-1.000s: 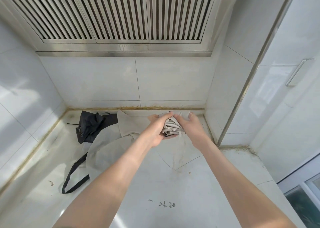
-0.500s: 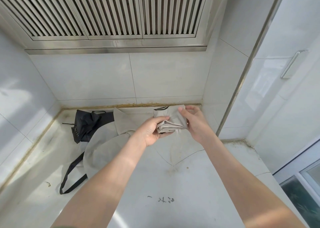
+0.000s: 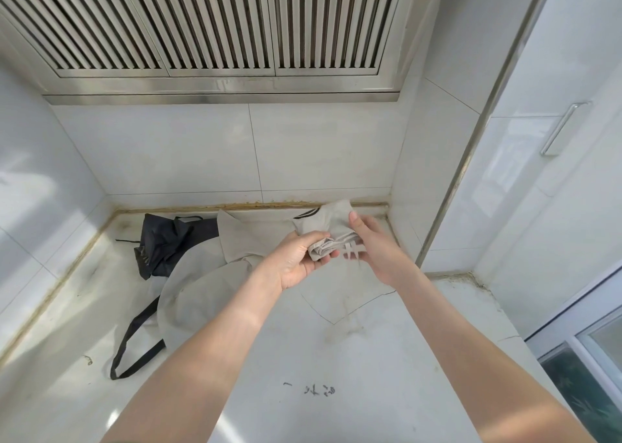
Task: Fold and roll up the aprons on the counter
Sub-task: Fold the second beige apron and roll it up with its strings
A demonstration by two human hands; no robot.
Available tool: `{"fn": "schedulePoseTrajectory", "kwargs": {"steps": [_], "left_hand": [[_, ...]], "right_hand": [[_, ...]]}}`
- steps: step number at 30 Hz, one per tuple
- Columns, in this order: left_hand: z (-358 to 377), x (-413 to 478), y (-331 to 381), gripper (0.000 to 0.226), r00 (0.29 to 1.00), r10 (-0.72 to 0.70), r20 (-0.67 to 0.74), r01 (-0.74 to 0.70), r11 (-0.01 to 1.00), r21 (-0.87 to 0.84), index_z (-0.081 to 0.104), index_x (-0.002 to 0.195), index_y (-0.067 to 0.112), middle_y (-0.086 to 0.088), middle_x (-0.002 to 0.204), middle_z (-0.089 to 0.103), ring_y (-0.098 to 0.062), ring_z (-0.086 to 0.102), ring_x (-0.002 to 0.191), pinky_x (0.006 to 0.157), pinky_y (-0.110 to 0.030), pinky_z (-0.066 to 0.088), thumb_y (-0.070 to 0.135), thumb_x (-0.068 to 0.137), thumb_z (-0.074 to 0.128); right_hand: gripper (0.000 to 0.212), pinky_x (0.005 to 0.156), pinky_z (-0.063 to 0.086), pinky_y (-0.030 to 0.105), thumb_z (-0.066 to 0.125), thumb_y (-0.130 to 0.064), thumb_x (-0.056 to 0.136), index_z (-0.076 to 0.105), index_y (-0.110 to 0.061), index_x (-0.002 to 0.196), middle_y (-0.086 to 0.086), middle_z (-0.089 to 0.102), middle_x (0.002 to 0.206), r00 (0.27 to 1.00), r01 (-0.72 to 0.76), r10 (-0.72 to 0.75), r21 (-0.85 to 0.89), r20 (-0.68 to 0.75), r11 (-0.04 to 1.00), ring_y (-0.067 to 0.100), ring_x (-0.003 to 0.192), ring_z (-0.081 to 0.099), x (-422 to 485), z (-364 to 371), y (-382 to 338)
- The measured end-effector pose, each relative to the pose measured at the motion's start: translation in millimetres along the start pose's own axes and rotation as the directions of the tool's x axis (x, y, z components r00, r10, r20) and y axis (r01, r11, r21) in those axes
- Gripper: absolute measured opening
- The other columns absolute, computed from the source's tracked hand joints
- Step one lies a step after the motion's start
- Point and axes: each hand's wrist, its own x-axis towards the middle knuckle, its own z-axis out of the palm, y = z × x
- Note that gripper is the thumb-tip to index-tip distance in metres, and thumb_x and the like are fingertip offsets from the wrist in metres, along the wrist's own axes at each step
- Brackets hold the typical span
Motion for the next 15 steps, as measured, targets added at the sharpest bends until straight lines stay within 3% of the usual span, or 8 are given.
{"fn": "schedulePoseTrajectory", "kwargs": {"steps": [3,5,8,11,15], "left_hand": [[-1,5,7,0.016,0.996,0.039,-0.077,-0.054,0.977,-0.206,0.059,0.079,0.000,-0.013,0.061,0.067,-0.020,0.066,0.051,0.044,-0.018,0.050,0.005,0.093,0.054],[-3,6,9,0.016,0.993,0.061,-0.099,-0.082,0.969,-0.233,0.059,0.079,0.002,-0.012,0.062,0.068,-0.019,0.066,0.051,0.044,-0.018,0.050,0.007,0.093,0.055],[-1,5,10,0.018,0.992,0.071,-0.107,-0.096,0.964,-0.250,0.058,0.076,0.003,-0.009,0.058,0.067,-0.015,0.064,0.047,0.044,-0.017,0.050,0.009,0.093,0.056],[2,4,11,0.019,0.991,0.064,-0.113,-0.092,0.961,-0.261,0.058,0.075,0.004,-0.007,0.056,0.065,-0.013,0.061,0.045,0.043,-0.016,0.050,0.011,0.092,0.058],[-2,4,12,0.020,0.988,0.081,-0.129,-0.109,0.967,-0.230,0.059,0.073,0.004,-0.009,0.061,0.066,-0.017,0.064,0.057,0.045,-0.017,0.051,0.012,0.092,0.059]], "right_hand": [[0.036,0.052,0.038,0.023,0.044,-0.044,0.098,0.053,-0.009,0.102,0.002,0.056,0.075,0.998,0.049,-0.056,-0.169,-0.037,0.984,0.012,0.051,0.045,-7,7,5],[0.026,0.050,0.031,0.020,0.048,-0.039,0.098,0.053,-0.014,0.091,-0.002,0.053,0.066,0.989,0.115,-0.136,-0.267,-0.061,0.957,0.007,0.050,0.040,-11,12,7],[0.017,0.052,0.034,0.016,0.053,-0.035,0.096,0.056,-0.020,0.089,-0.004,0.055,0.067,0.978,0.187,-0.208,-0.410,-0.008,0.893,0.003,0.056,0.046,-16,23,2],[0.022,0.053,0.032,0.023,0.052,-0.033,0.096,0.053,-0.021,0.078,-0.002,0.053,0.065,0.973,0.197,-0.229,-0.493,-0.004,0.847,0.007,0.056,0.045,-17,28,0],[0.035,0.053,0.031,0.029,0.045,-0.029,0.100,0.047,-0.020,0.066,-0.003,0.044,0.058,0.970,0.209,-0.245,-0.546,0.008,0.811,0.013,0.054,0.039,-16,27,2]]}}
